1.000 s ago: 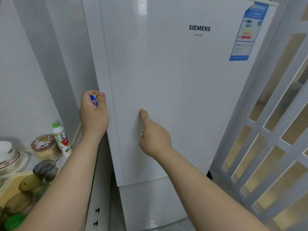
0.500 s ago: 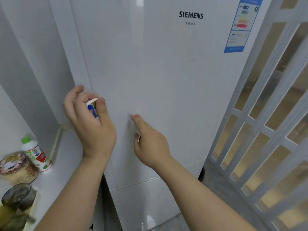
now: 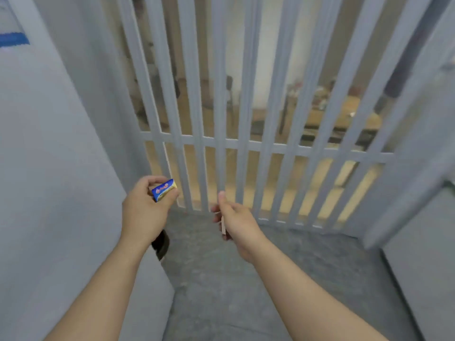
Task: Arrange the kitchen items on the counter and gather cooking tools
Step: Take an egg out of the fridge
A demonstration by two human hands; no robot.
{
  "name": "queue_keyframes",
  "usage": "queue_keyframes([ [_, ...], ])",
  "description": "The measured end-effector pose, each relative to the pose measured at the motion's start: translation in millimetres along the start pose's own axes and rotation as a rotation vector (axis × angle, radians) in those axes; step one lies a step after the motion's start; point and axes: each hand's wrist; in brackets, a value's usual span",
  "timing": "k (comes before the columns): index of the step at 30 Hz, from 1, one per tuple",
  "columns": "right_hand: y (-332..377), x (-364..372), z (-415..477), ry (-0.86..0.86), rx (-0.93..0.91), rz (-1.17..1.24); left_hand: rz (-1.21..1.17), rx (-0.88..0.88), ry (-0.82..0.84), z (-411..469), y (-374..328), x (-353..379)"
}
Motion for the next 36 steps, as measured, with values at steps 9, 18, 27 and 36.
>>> queue_keyframes([
  [9,-66.2,-261.1,-95.1,-0.627,0.024,0.376,-0.234,-0.027,0.777,-81.8,-97.5,259.2],
  [18,-103.6,-434.2,-245.3,-1.063,-0.015,0.474,-0.192,0.074,1.179,-249.3,-188.8,439.0],
  [27,-169.0,-542.4,-388.5,-1.492,-0.009,0.589,-0.213,0.002,1.626,-440.5,-256.7,550.1],
  [36,-224.3,-604.6,-484.9,-1.894,0.037,0.793,-0.066,0.160,2.070,-600.0,-293.5,643.7],
])
Point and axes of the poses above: each hand's wrist, its own z-axis towards the middle knuckle, its own x-axis out of the palm, y = z × x, and after that the axes turned 1 degree about -x, right-handed
